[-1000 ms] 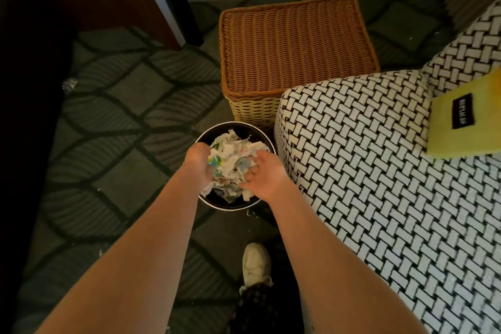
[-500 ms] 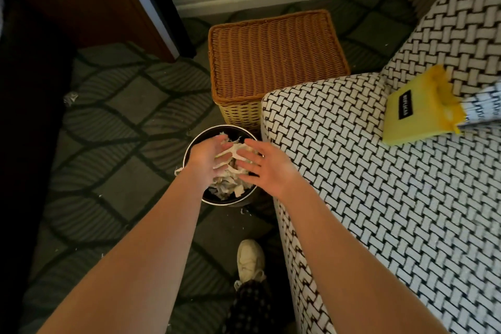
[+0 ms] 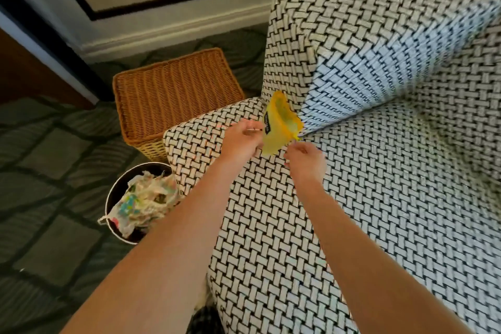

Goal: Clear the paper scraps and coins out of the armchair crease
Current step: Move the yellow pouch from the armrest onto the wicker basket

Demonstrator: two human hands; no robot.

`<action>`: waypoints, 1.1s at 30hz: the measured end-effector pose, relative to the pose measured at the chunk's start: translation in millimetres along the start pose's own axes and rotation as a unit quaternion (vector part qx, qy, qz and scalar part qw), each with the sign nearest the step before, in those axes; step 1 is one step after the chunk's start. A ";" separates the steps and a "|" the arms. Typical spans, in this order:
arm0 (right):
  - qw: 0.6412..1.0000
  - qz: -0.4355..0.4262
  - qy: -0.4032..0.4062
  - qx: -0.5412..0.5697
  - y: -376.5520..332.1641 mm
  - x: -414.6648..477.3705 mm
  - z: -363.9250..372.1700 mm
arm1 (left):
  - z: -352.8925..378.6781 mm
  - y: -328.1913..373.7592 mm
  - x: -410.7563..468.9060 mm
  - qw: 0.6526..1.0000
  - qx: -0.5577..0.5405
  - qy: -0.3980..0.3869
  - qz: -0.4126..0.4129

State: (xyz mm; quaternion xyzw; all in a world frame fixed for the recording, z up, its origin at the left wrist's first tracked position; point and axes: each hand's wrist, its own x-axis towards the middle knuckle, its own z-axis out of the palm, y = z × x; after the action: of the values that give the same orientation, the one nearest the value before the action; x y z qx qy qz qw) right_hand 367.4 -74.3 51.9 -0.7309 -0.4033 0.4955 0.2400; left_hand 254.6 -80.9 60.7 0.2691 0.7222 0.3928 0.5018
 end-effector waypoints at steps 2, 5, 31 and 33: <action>0.994 -0.084 0.048 -0.055 2.8 1.2 -8.2 | 10.6 -5.9 -1.1 0.997 0.076 -0.012 0.029; 0.974 -0.190 0.024 -0.121 2.0 8.9 -12.2 | 23.3 -10.0 1.0 0.984 0.162 0.034 0.066; 0.766 -0.364 0.011 -0.530 -58.2 31.4 -4.3 | -38.3 -17.7 -13.0 0.939 0.248 0.079 0.223; 0.771 -0.346 0.014 -0.535 -66.4 30.2 5.4 | -55.1 -16.1 -6.7 0.937 0.255 0.088 0.223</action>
State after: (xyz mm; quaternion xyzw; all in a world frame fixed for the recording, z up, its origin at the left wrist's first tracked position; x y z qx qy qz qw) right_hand 344.6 -12.4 83.5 -0.5589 -0.8255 0.0730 -0.0284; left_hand 205.4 -111.3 61.0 0.5065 0.7610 0.3193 0.2498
